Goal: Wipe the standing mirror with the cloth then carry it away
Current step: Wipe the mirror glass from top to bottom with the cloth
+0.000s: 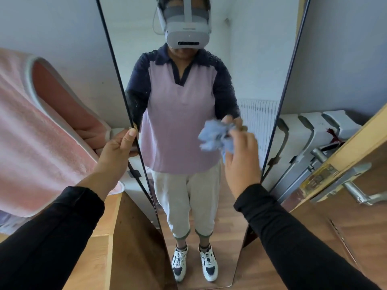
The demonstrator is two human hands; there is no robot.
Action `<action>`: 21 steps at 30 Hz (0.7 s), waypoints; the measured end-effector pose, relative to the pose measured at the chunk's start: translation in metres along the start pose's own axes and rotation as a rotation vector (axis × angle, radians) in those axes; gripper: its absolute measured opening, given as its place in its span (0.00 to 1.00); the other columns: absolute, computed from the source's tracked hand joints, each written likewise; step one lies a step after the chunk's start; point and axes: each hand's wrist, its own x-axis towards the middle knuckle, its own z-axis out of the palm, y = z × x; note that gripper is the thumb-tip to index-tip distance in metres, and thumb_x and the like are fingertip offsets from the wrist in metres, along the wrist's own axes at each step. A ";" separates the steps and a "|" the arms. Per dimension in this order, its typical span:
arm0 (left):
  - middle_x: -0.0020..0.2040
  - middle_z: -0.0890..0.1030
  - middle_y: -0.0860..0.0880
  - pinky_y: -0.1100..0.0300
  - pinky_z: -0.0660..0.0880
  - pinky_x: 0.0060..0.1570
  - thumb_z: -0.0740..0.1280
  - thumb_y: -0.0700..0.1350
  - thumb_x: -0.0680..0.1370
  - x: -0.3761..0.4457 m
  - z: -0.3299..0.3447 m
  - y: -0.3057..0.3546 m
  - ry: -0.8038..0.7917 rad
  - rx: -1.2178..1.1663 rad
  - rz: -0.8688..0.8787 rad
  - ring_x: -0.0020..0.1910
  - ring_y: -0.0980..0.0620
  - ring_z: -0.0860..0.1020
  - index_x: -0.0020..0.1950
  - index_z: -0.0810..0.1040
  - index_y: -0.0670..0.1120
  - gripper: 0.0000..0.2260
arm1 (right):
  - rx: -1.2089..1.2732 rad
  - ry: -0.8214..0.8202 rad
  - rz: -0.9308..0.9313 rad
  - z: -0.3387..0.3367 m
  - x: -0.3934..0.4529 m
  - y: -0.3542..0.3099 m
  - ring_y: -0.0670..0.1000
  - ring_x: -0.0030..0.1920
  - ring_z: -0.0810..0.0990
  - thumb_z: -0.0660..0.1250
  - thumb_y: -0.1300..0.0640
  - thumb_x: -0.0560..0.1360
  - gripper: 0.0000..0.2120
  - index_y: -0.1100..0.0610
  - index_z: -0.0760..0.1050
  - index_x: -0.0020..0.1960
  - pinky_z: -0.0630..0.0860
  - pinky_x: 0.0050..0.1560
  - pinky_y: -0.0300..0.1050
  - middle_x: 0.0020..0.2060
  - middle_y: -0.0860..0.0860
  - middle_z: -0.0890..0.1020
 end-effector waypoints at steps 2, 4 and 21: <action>0.35 0.83 0.65 0.66 0.76 0.43 0.56 0.51 0.85 -0.001 0.000 0.002 -0.023 -0.005 0.014 0.37 0.67 0.81 0.39 0.82 0.66 0.21 | -0.142 -0.085 -0.150 0.009 -0.023 0.006 0.51 0.51 0.76 0.73 0.67 0.71 0.21 0.58 0.76 0.63 0.64 0.52 0.31 0.53 0.55 0.77; 0.37 0.83 0.65 0.63 0.76 0.46 0.56 0.51 0.85 -0.001 -0.002 0.003 -0.033 -0.012 0.008 0.38 0.67 0.81 0.38 0.81 0.69 0.22 | -0.113 -0.170 -0.144 0.010 -0.035 0.013 0.50 0.52 0.75 0.74 0.67 0.71 0.21 0.57 0.77 0.63 0.67 0.53 0.31 0.54 0.54 0.75; 0.46 0.84 0.64 0.49 0.77 0.61 0.56 0.53 0.85 0.001 -0.008 -0.005 -0.081 -0.028 -0.015 0.50 0.61 0.82 0.51 0.81 0.62 0.13 | -0.009 -0.186 -0.091 0.046 -0.058 -0.009 0.57 0.54 0.74 0.74 0.65 0.72 0.27 0.58 0.71 0.68 0.75 0.58 0.42 0.57 0.59 0.71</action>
